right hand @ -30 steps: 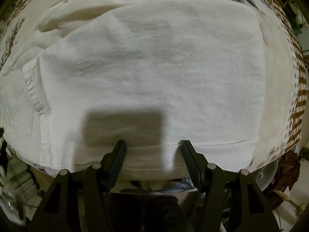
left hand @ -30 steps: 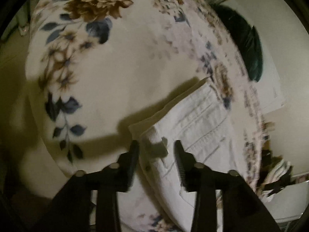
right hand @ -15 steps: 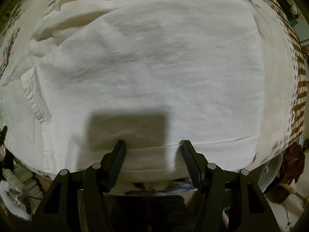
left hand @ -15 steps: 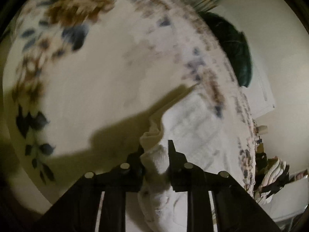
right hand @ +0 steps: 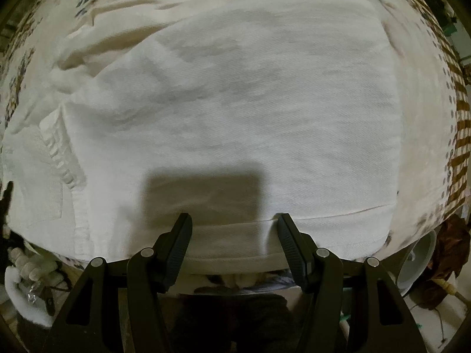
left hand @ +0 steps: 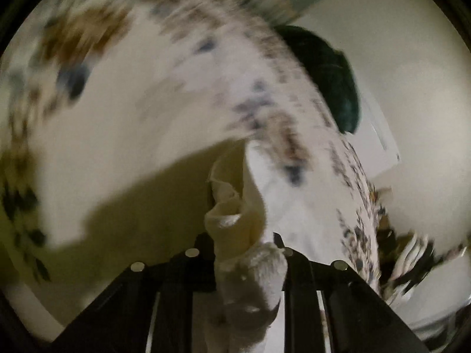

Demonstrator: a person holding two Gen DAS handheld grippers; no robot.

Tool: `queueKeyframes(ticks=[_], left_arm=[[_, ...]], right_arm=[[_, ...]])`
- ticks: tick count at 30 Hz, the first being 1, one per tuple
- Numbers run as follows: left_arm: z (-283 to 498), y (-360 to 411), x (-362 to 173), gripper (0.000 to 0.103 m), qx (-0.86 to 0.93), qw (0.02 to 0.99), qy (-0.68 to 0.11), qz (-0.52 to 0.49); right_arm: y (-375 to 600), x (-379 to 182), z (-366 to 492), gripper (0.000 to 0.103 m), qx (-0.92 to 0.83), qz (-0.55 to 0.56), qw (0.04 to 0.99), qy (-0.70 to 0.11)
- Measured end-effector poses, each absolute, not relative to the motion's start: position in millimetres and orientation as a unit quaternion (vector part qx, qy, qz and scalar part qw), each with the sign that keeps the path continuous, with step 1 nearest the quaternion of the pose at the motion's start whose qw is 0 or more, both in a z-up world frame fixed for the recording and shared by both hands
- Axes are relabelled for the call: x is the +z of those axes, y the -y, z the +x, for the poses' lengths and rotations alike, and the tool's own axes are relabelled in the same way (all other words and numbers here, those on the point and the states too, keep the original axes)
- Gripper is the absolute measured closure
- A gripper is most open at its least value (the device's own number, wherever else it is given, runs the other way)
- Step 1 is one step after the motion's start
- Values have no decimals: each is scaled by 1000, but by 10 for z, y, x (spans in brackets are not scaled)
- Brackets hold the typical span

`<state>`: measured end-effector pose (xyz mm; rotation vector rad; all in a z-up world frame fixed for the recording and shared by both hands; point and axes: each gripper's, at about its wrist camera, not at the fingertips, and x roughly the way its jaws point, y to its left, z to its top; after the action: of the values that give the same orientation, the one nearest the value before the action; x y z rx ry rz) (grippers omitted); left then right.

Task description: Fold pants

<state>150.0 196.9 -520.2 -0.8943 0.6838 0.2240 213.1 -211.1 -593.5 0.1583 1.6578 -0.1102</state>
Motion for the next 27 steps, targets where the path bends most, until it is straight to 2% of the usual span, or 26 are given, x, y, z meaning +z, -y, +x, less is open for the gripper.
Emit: queueKeyframes(ticks=[3,6,7,9,13,19,27], left_arm=[[1516,-1671,-4705,88,87,873,-309,-367],[1568,-1216,-4177,88,48,904,-303,-299],[1574,-1005,-3989,88,26,914,-300,-271],[1581,-670,-3754,88,-9,925,-299,-236],[1623,19,-3489,88,-71,935,-299,-179],[1655,1134,-3447,89,-164,920,-323,-146],[1615,2594,-4050,87,-239,878,-408,-70]], right_arm=[[2177,-5900,2117,40,-49,86,674,-732],[2261,-5788,2102,29,-44,106,684,-721],[2304,-5747,2096,28,-43,112,688,-716],[2429,-5634,2067,28,-42,129,696,-705],[2789,-5425,1948,21,-47,165,707,-686],[3536,-5195,1577,21,-85,177,717,-669],[4784,-5287,1040,21,-164,217,704,-656]])
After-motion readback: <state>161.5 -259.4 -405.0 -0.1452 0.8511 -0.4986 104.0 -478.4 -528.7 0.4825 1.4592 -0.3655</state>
